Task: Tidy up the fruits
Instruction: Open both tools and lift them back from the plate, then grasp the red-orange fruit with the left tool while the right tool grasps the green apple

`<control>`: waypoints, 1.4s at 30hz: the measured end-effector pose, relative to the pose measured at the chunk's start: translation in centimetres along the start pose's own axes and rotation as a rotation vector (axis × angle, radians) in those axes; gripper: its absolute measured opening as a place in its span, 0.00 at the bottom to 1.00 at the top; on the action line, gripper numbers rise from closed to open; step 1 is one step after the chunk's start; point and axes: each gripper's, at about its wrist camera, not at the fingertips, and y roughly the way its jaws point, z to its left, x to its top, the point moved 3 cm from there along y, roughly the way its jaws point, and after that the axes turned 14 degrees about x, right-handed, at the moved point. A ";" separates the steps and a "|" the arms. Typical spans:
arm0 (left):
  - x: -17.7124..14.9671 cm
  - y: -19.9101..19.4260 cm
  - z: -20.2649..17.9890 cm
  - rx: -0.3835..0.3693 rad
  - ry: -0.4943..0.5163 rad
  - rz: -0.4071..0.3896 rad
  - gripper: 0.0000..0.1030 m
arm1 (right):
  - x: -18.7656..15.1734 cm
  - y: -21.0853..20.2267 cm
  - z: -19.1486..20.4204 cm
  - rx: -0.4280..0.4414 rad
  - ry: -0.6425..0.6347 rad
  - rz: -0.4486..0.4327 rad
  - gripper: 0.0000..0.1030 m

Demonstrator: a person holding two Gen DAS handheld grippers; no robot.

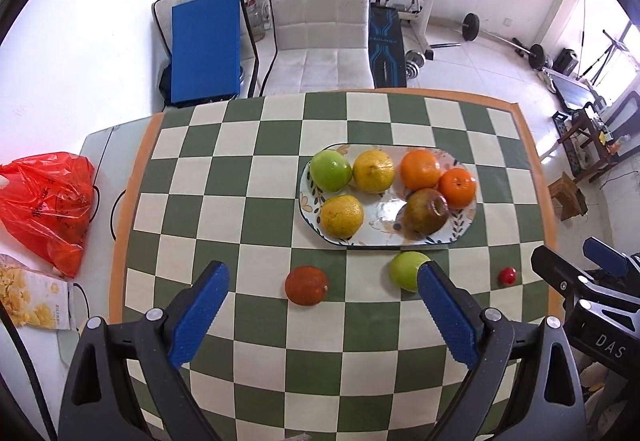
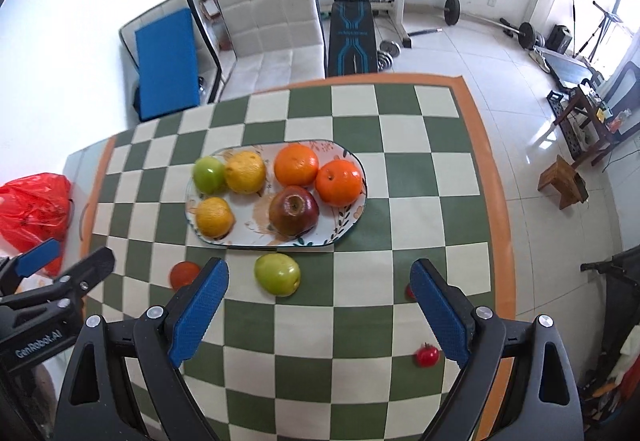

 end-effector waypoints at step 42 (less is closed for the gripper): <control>-1.8 9.9 1.8 0.113 -0.040 0.221 0.99 | -3.3 8.6 -2.5 0.127 0.141 0.154 0.92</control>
